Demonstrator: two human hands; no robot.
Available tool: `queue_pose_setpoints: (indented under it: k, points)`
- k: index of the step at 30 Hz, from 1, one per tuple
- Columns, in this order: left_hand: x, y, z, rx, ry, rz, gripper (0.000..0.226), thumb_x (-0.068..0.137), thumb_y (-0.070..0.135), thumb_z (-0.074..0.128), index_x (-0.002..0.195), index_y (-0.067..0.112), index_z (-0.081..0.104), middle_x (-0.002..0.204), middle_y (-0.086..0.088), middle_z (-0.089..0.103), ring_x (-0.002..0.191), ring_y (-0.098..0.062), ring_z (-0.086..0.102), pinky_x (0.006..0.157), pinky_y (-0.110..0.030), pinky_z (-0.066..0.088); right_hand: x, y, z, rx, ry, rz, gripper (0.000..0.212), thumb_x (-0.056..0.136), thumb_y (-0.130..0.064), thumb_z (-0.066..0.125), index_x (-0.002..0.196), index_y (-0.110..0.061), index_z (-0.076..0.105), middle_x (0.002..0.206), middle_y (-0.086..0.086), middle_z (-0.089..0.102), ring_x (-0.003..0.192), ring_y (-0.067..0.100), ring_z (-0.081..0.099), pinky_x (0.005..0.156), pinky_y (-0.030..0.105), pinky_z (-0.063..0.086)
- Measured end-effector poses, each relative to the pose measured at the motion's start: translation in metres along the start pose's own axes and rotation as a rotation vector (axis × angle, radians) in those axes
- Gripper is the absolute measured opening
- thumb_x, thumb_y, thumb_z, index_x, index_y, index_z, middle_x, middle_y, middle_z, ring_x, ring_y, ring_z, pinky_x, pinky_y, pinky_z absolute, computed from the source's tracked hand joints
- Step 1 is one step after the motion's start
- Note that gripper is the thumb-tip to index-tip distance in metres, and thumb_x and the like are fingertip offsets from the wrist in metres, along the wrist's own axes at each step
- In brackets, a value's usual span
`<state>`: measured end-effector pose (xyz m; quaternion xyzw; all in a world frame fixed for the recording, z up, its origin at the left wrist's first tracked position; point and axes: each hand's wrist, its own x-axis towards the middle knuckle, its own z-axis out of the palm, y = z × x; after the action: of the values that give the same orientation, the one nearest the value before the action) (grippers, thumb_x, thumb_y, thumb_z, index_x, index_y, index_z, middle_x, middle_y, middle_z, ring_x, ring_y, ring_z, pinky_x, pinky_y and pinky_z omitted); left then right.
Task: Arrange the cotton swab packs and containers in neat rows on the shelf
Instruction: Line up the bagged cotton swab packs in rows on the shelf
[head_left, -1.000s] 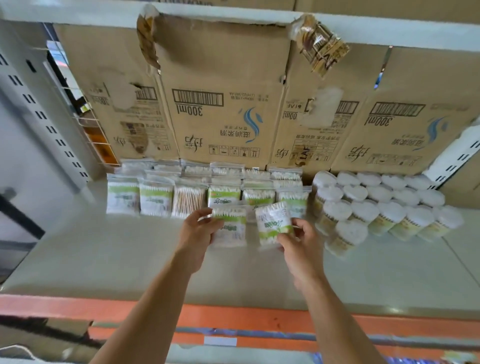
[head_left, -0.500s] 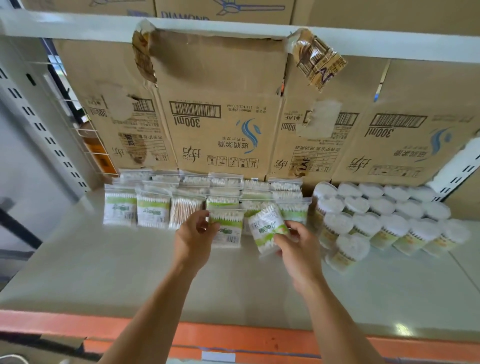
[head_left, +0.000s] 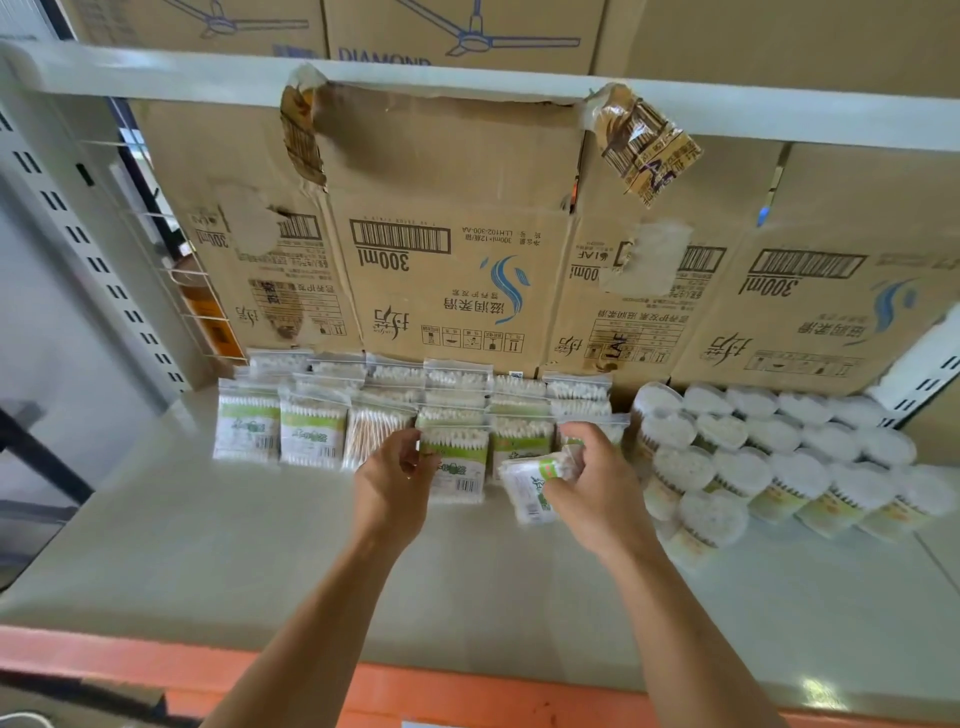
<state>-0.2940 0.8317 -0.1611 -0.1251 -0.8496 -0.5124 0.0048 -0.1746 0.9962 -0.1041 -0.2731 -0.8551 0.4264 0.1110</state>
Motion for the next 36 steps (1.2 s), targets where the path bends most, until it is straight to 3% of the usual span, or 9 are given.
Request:
queue_pose_setpoints:
  k: [4, 9, 13, 15, 19, 22, 25, 31, 36]
  points:
    - [0.001, -0.005, 0.002, -0.003, 0.008, -0.004, 0.016, 0.085, 0.014, 0.066, 0.101, 0.018, 0.064, 0.082, 0.005, 0.066, 0.074, -0.008, 0.061, 0.063, -0.019, 0.047, 0.003, -0.016, 0.003, -0.183, -0.048, -0.090, 0.059, 0.083, 0.000, 0.056, 0.136, -0.023, 0.044, 0.115, 0.005, 0.060, 0.103, 0.020, 0.058, 0.073, 0.022, 0.046]
    - [-0.005, -0.007, 0.002, -0.028, 0.007, 0.023, 0.023, 0.085, 0.012, 0.066, 0.091, 0.032, 0.054, 0.081, 0.011, 0.064, 0.079, -0.015, 0.064, 0.071, -0.033, 0.054, 0.006, -0.016, 0.018, -0.261, -0.021, -0.199, 0.067, 0.083, -0.001, 0.059, 0.144, -0.018, 0.036, 0.136, 0.004, 0.048, 0.125, 0.023, 0.042, 0.103, 0.031, 0.039]
    - [-0.007, -0.018, 0.002, -0.018, 0.015, 0.002, 0.024, 0.082, 0.019, 0.071, 0.097, 0.029, 0.054, 0.088, 0.005, 0.064, 0.079, -0.017, 0.063, 0.069, -0.033, 0.054, -0.004, 0.000, 0.030, -0.338, 0.242, -0.102, 0.064, 0.080, -0.019, 0.074, 0.136, -0.009, 0.045, 0.129, 0.010, 0.050, 0.120, 0.029, 0.043, 0.102, 0.033, 0.033]
    - [-0.010, -0.019, 0.002, -0.026, 0.007, -0.020, 0.024, 0.083, 0.021, 0.070, 0.099, 0.027, 0.053, 0.088, 0.006, 0.064, 0.077, -0.014, 0.064, 0.064, -0.028, 0.052, -0.007, 0.007, 0.035, -0.375, 0.271, -0.042, 0.065, 0.075, -0.028, 0.079, 0.129, -0.003, 0.051, 0.125, 0.015, 0.053, 0.117, 0.033, 0.044, 0.101, 0.036, 0.033]
    - [-0.015, -0.019, 0.005, -0.013, -0.011, -0.024, 0.019, 0.085, 0.020, 0.067, 0.098, 0.026, 0.054, 0.080, 0.010, 0.063, 0.070, -0.008, 0.063, 0.060, -0.025, 0.050, -0.010, 0.005, 0.037, -0.547, 0.189, -0.031, 0.060, 0.084, -0.037, 0.069, 0.137, -0.026, 0.044, 0.138, 0.007, 0.041, 0.124, 0.032, 0.037, 0.103, 0.041, 0.034]
    - [-0.019, -0.015, 0.006, -0.019, -0.021, -0.009, 0.016, 0.089, 0.017, 0.063, 0.091, 0.030, 0.053, 0.074, 0.015, 0.060, 0.067, 0.000, 0.060, 0.055, -0.016, 0.045, -0.009, -0.003, 0.040, -0.528, 0.089, -0.083, 0.065, 0.092, -0.018, 0.060, 0.146, -0.037, 0.030, 0.146, 0.007, 0.025, 0.129, 0.031, 0.030, 0.101, 0.039, 0.039]
    - [-0.021, -0.012, 0.004, 0.017, -0.054, -0.030, 0.016, 0.090, 0.019, 0.060, 0.095, 0.033, 0.054, 0.077, 0.014, 0.061, 0.068, 0.004, 0.057, 0.051, -0.009, 0.039, -0.003, -0.010, 0.042, -0.431, 0.026, -0.116, 0.072, 0.090, 0.001, 0.052, 0.149, -0.031, 0.026, 0.149, 0.008, 0.017, 0.133, 0.029, 0.024, 0.098, 0.033, 0.042]
    - [-0.021, -0.013, 0.003, 0.048, -0.049, -0.067, 0.026, 0.088, 0.019, 0.062, 0.114, 0.019, 0.060, 0.083, 0.009, 0.062, 0.072, 0.001, 0.057, 0.055, -0.007, 0.039, 0.001, -0.001, 0.045, -0.348, 0.061, -0.114, 0.070, 0.089, 0.000, 0.053, 0.149, -0.023, 0.025, 0.157, 0.007, 0.011, 0.146, 0.026, 0.009, 0.110, 0.034, 0.033]
    - [-0.029, -0.008, -0.002, 0.069, 0.011, -0.010, 0.026, 0.090, 0.024, 0.060, 0.114, 0.014, 0.059, 0.096, 0.000, 0.062, 0.082, -0.011, 0.056, 0.067, -0.024, 0.042, -0.005, 0.016, 0.045, -0.274, -0.003, -0.184, 0.081, 0.091, 0.002, 0.048, 0.154, -0.027, 0.005, 0.161, -0.001, -0.011, 0.148, 0.019, -0.008, 0.108, 0.037, 0.040]
